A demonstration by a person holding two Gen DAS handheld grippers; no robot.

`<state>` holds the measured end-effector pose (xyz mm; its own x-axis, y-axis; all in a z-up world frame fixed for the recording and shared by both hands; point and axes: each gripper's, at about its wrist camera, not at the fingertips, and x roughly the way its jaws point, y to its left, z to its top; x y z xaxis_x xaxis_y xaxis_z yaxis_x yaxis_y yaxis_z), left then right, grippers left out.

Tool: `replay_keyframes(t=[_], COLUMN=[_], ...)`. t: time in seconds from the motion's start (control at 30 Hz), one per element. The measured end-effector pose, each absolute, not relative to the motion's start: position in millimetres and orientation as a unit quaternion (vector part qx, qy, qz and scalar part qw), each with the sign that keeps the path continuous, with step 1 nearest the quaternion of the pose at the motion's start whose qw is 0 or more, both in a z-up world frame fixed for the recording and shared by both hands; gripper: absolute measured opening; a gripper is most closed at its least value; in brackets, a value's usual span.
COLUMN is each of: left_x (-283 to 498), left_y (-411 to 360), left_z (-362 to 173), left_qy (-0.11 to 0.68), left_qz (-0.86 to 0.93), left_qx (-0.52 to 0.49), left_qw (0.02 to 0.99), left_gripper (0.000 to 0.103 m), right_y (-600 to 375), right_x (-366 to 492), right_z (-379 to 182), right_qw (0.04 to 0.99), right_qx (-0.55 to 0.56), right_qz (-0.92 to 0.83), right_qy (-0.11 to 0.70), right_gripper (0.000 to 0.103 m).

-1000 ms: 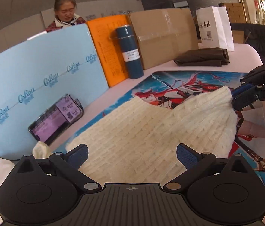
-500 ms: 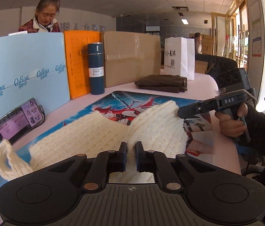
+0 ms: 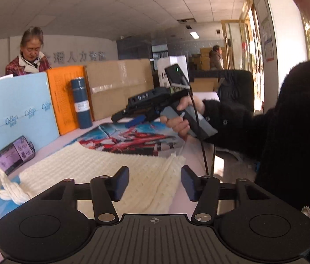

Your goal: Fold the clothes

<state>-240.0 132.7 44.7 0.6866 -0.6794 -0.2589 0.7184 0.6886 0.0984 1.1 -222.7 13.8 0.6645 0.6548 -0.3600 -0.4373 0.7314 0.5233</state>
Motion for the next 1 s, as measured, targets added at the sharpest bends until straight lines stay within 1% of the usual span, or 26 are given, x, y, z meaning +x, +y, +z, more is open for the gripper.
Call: replay_keyframes(t=[0.03, 0.07, 0.1, 0.17, 0.2, 0.27, 0.37, 0.43, 0.5, 0.57, 0.6, 0.63, 0.67, 0.7, 0.73, 0.83, 1.0], left_x=[-235.9, -229.3, -220.0, -189.7, -172.9, -138.2, -95.0, -68.4, -42.6, -16.0, -5.8, 4.5, 11.5, 13.5, 14.2, 7.6, -20.3], left_y=[141.4, 148.4, 155.7, 168.1, 171.2, 173.3, 169.2, 165.2, 160.1, 155.3, 152.5, 149.6, 149.0, 151.9, 154.6, 154.8, 142.6], left_z=[50.7, 54.9, 58.8, 63.0, 63.3, 62.4, 55.9, 46.4, 34.3, 17.5, 9.5, 1.5, -4.5, -7.3, -9.0, -11.5, -11.3], left_qy=[0.080, 0.067, 0.060, 0.081, 0.099, 0.135, 0.179, 0.206, 0.235, 0.276, 0.291, 0.306, 0.315, 0.314, 0.313, 0.303, 0.272], left_qz=[-0.347, -0.302, -0.250, -0.130, -0.076, 0.009, 0.059, 0.072, 0.067, 0.060, 0.065, 0.070, 0.077, 0.089, 0.102, 0.145, 0.207], left_qx=[0.071, 0.051, 0.030, 0.004, 0.002, 0.011, 0.042, 0.071, 0.090, 0.107, 0.118, 0.130, 0.137, 0.138, 0.140, 0.170, 0.240], left_qw=[0.932, 0.950, 0.966, 0.988, 0.992, 0.991, 0.981, 0.973, 0.965, 0.953, 0.947, 0.941, 0.936, 0.935, 0.934, 0.926, 0.909], left_gripper=[0.082, 0.087, 0.088, 0.088, 0.088, 0.088, 0.088, 0.088, 0.088, 0.088, 0.088, 0.088, 0.088, 0.088, 0.088, 0.087, 0.087], right_y=[-215.2, -207.8, -200.2, -179.9, -169.8, -149.6, -126.9, -121.7, -118.1, -113.9, -111.8, -110.2, -112.1, -114.1, -116.7, -119.0, -123.4], right_x=[10.9, 20.8, 30.8, 59.9, 74.4, 103.5, 133.4, 130.3, 128.1, 124.9, 123.3, 121.6, 123.4, 125.1, 126.8, 125.3, 121.6], right_z=[15.0, 16.2, 17.3, 12.7, 10.4, 5.5, -18.9, -21.9, -22.9, -25.2, -26.3, -25.3, -26.1, -26.8, -27.3, -24.5, -19.9], right_qw=[0.890, 0.891, 0.891, 0.893, 0.894, 0.895, 0.887, 0.895, 0.888, 0.888, 0.887, 0.890, 0.889, 0.887, 0.886, 0.889, 0.894], right_qx=[0.196, 0.193, 0.188, 0.174, 0.167, 0.153, 0.143, 0.127, 0.120, 0.109, 0.104, 0.094, 0.100, 0.106, 0.110, 0.100, 0.099], right_qz=[0.304, 0.302, 0.299, 0.285, 0.277, 0.263, 0.246, 0.262, 0.286, 0.302, 0.309, 0.305, 0.305, 0.304, 0.302, 0.306, 0.299], right_qy=[0.276, 0.280, 0.284, 0.302, 0.311, 0.328, 0.364, 0.337, 0.339, 0.330, 0.326, 0.325, 0.327, 0.330, 0.334, 0.326, 0.319], right_gripper=[0.072, 0.074, 0.077, 0.077, 0.079, 0.079, 0.079, 0.079, 0.077, 0.068, 0.052, 0.042, 0.038, 0.025, 0.018, 0.013, 0.012])
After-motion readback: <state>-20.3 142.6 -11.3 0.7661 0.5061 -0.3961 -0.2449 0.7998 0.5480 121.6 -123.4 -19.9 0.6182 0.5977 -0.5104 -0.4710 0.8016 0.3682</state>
